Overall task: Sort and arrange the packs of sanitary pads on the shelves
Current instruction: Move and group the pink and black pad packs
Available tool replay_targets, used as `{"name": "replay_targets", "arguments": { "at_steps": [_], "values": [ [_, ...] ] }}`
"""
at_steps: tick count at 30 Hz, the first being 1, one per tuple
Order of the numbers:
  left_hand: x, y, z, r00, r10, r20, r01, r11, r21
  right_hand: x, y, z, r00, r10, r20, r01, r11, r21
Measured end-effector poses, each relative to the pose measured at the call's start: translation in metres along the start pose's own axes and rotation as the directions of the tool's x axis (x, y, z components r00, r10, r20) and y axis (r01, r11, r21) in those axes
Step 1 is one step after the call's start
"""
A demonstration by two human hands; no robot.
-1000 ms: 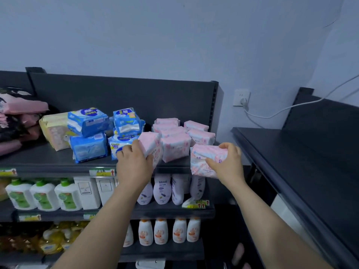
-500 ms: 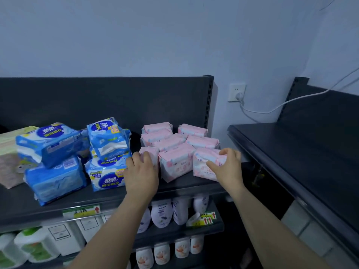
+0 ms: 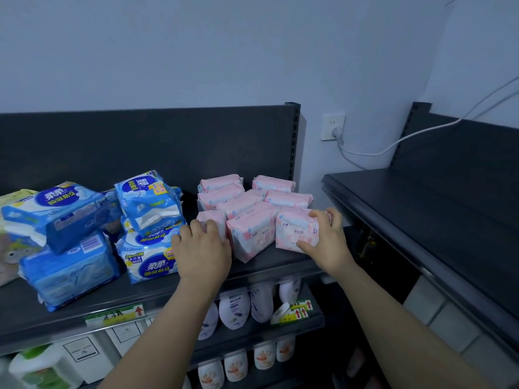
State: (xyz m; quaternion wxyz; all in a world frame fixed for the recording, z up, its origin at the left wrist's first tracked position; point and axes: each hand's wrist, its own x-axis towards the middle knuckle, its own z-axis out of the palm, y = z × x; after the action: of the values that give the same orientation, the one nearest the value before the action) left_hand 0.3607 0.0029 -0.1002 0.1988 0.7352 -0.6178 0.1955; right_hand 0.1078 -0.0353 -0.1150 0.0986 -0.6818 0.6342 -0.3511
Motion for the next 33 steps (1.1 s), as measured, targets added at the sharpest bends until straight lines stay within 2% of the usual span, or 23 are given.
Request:
{"name": "replay_targets", "arguments": {
  "at_steps": [4,10,13,15,18,23,25,28,33],
  "values": [
    [-0.002,0.009,-0.012,0.997,0.05,-0.053,-0.051,0.998,-0.033,-0.01,0.0,-0.009,0.999,-0.007,-0.035,0.004,0.998,-0.069],
    [-0.007,0.045,-0.028,0.97,0.211,-0.124,-0.231,0.955,-0.185,-0.026,0.007,-0.027,0.974,-0.153,-0.166,0.142,0.987,-0.079],
    [-0.017,0.072,-0.034,0.952,0.27,-0.141,-0.3,0.915,-0.27,-0.038,0.014,-0.045,0.967,-0.204,-0.152,0.174,0.967,-0.187],
    [-0.027,0.094,-0.038,0.943,0.313,-0.118,-0.334,0.878,-0.343,-0.055,0.024,-0.061,0.974,-0.173,-0.148,0.137,0.965,-0.226],
    [-0.046,0.131,-0.044,0.92,0.381,-0.092,-0.383,0.823,-0.42,-0.092,0.04,-0.093,0.964,-0.119,-0.239,0.072,0.978,-0.195],
    [-0.1,0.203,-0.069,0.85,0.519,-0.093,-0.481,0.69,-0.541,-0.168,0.073,-0.163,0.946,-0.033,-0.321,-0.051,0.967,-0.25],
    [-0.129,0.234,-0.088,0.803,0.59,-0.078,-0.523,0.637,-0.567,-0.207,0.087,-0.195,0.929,-0.009,-0.37,-0.109,0.948,-0.298],
    [-0.179,0.276,-0.12,0.714,0.692,-0.107,-0.582,0.502,-0.64,-0.272,0.102,-0.244,0.881,0.061,-0.469,-0.236,0.916,-0.325],
    [-0.275,0.341,-0.177,0.611,0.765,-0.203,-0.617,0.3,-0.727,-0.39,0.115,-0.324,0.806,0.172,-0.566,-0.426,0.833,-0.353]
  ]
}}
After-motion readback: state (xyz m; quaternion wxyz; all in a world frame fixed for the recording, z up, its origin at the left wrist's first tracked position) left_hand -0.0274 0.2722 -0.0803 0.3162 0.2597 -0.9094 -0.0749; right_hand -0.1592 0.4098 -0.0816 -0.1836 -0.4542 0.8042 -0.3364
